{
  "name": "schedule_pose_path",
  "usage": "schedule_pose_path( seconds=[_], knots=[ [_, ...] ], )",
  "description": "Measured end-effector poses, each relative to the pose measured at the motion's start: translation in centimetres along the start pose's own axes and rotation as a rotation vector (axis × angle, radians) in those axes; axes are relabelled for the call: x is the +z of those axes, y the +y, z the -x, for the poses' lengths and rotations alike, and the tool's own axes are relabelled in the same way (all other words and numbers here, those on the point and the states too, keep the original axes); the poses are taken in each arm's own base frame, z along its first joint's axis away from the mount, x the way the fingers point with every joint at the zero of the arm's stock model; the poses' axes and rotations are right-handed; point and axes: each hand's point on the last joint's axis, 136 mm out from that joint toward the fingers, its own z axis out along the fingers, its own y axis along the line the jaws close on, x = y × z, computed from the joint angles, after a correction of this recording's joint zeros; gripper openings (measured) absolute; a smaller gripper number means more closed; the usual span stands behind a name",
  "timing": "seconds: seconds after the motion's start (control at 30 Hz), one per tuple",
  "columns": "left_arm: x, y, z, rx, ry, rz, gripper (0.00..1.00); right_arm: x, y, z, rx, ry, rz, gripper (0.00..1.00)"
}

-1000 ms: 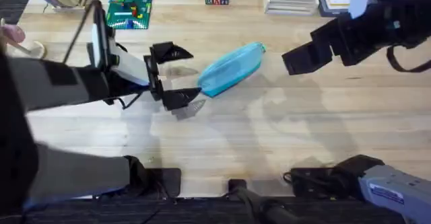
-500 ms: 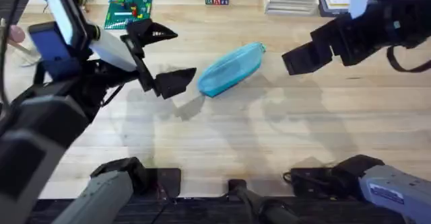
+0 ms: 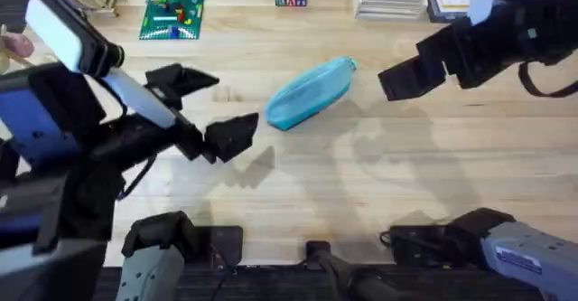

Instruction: Unzip the bag, pick up the pens from the table one at a time and place them inside, then zip the bag closed.

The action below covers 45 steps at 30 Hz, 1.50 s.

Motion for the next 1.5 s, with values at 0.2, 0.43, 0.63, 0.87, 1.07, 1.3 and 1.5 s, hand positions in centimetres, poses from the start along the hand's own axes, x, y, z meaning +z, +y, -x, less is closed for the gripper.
schedule_pose_path(
  seconds=[0.2,0.43,0.63,0.87,1.07,1.3,1.5],
  knots=[
    [-0.9,0.0,-1.9,-0.162,0.101,0.073,0.995,0.0,0.0,0.0,0.000,0.000,0.000,0.997],
    [-2.0,0.5,-1.7,-0.214,0.149,0.148,0.995,0.0,0.0,0.0,0.000,-0.001,0.000,0.997],
    [-2.0,0.1,-1.4,-0.195,0.163,0.146,0.995,0.0,0.0,0.0,0.000,0.000,0.000,0.998],
    [-1.3,-1.4,-1.8,-0.135,0.209,0.098,0.995,0.0,0.0,0.0,0.000,0.000,0.000,0.996],
    [-0.7,-2.2,-2.0,-0.107,0.244,0.094,0.995,0.0,0.0,0.0,0.000,-0.001,0.000,0.997],
    [-0.3,-2.5,-2.4,-0.153,0.276,0.130,0.995,0.0,0.0,0.0,0.000,0.000,0.000,0.996],
    [-0.1,-3.1,-2.6,-0.142,0.290,0.121,0.995,0.0,0.0,0.0,0.000,0.000,0.000,0.996]
  ],
)
